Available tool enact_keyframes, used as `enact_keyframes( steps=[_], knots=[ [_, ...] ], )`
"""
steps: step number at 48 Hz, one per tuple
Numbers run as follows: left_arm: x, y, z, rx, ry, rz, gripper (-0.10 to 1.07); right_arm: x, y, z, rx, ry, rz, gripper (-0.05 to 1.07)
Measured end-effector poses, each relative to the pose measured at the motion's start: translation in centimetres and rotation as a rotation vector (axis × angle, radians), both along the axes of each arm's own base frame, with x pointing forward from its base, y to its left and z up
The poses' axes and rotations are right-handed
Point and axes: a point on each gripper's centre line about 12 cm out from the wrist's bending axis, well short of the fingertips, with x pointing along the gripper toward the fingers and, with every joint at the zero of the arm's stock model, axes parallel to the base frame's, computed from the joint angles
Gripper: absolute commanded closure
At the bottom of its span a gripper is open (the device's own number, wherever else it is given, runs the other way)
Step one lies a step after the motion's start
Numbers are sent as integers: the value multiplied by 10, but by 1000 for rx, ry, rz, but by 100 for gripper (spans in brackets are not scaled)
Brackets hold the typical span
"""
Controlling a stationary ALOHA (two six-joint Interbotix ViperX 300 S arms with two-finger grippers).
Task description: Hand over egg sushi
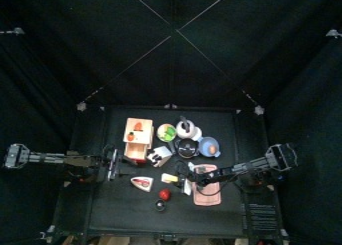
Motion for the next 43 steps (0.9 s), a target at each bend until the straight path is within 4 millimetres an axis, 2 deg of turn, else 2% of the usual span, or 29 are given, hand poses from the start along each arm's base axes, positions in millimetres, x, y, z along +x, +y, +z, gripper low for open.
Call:
enact_keyframes(
  steps=[14,28,37,43],
  knots=[
    [29,-9,-2,35,62,-60,-3,41,-8,4,-52,-36,8,35],
    [36,-3,-4,52,128,-17,-4,60,-11,2,-9,-38,-29,35],
    [45,5,13,107,218,71,-4,65,-15,1,11,-35,-55,35],
    [47,6,34,158,305,135,-4,65,-17,-4,1,-20,-71,35]
  ],
)
